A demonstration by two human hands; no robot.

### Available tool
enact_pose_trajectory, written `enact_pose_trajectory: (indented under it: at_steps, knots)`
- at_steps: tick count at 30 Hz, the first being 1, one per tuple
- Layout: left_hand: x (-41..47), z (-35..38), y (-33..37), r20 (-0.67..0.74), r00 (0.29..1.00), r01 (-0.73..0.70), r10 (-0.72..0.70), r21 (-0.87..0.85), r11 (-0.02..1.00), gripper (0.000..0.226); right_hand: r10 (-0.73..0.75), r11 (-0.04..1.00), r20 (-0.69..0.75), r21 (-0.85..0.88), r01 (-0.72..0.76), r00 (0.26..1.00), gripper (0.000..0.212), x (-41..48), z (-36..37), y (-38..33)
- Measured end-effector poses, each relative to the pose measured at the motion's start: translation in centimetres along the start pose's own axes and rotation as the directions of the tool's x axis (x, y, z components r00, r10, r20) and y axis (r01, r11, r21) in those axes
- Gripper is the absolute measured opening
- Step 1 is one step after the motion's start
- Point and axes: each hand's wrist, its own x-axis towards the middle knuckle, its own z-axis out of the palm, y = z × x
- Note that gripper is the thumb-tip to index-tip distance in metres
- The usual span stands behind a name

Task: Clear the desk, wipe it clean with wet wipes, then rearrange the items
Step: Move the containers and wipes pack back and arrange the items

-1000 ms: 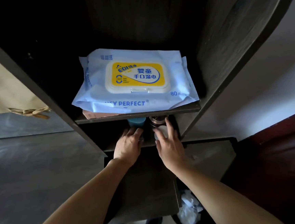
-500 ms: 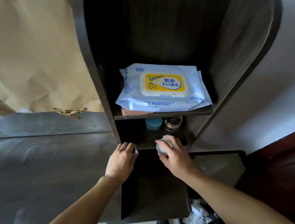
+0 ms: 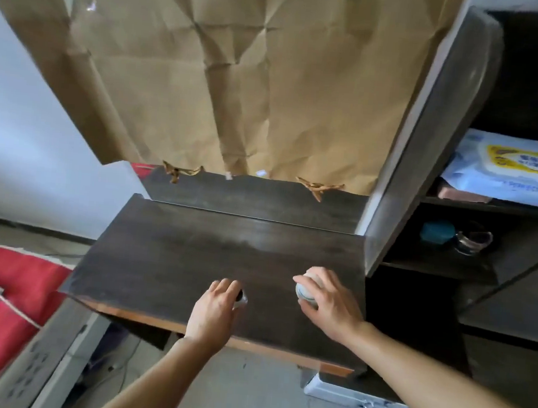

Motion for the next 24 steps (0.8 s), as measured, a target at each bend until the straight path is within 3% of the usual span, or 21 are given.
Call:
enact_pose_trajectory:
  at_steps: [5, 11, 24]
  knots:
    - [-3.8, -4.1, -7.6, -0.031, 0.988, 0.153, -0.152, 0.011, 0.988, 0.020, -0.065, 0.998, 0.044, -0.003, 0.065, 0.997, 0.046, 4.4, 3.3, -7.6]
    - [-5.0, -6.3, -14.8, -0.062, 0.967, 0.250, -0.248, 0.030, 0.968, 0.020, -0.110, 0.994, 0.093, -0.006, 0.111, 0.990, 0.046, 10.5, 7.1, -11.6]
    - [2.5, -9.5, -31.0, -0.019, 0.904, 0.428, -0.428, 0.040, 0.903, 0.017, -0.109, 0.993, 0.210, 0.072, 0.095, 0.972, 0.044, 27.1, 17.2, -17.1]
